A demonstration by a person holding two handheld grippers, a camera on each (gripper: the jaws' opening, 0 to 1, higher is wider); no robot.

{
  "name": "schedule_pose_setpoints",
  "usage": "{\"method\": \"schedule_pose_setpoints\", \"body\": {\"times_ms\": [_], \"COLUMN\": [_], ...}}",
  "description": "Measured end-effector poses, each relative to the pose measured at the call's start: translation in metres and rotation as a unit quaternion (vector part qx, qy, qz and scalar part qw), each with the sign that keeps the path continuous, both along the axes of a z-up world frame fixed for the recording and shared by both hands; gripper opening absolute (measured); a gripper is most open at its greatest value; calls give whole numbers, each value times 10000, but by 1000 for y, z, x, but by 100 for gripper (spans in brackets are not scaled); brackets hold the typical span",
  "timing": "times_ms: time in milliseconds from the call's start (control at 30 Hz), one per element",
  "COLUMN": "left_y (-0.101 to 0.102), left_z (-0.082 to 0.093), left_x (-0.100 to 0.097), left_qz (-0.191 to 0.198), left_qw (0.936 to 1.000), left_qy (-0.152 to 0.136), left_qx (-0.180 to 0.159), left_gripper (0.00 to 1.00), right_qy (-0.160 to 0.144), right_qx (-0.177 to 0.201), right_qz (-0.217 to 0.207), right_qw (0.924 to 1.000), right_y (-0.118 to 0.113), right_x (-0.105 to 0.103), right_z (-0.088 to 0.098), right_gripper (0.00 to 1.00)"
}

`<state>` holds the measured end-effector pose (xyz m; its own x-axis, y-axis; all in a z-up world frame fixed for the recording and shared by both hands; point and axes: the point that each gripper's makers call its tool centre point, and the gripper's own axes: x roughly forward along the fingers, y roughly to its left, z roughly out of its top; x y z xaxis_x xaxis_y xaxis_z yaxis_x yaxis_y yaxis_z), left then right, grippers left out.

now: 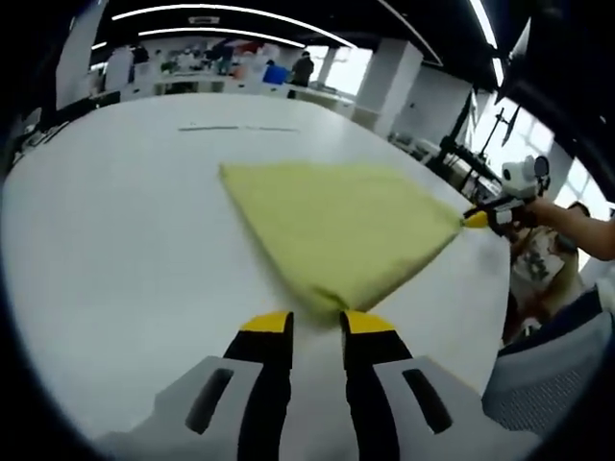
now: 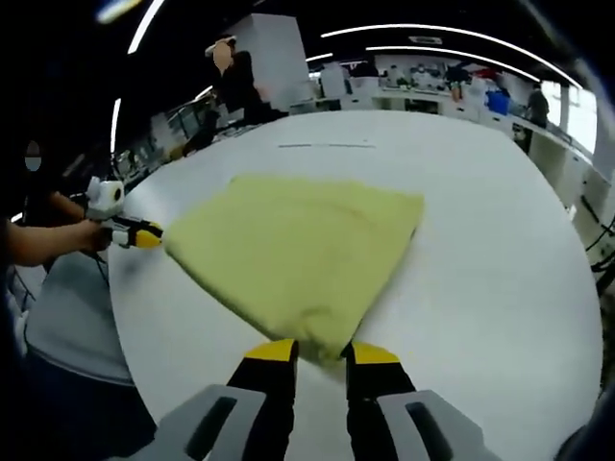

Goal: Fold the garment on the visible template until the final outline fits inside the template.

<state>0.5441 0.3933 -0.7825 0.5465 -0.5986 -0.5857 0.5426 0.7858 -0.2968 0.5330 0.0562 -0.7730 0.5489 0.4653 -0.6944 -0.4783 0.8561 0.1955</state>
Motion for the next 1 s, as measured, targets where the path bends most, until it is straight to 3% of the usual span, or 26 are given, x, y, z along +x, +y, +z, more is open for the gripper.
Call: {"method": "schedule_pose_setpoints", "body": {"times_ms": [333,500,1000], "left_y": [-7,-8,-3], "left_z": [-1,2,8], "left_x": [2,3,9], "left_qz": [47,-32,10], "left_qw": [9998,9999,9998], "left_qy": [71,-84,-219], "left_qx": [-199,-107,-33], "left_gripper": [7,0,0], "right_qy": [-80,-111,-325], "right_qx": [-13,-7,-405], "right_qz": [-144,-172,273], "right_qw": [9999,9998,9983], "right_y": [-3,-3,-7], "right_x": [1,0,1], "right_z": [-2,-2,1], "right_gripper": [6,3,0]}}
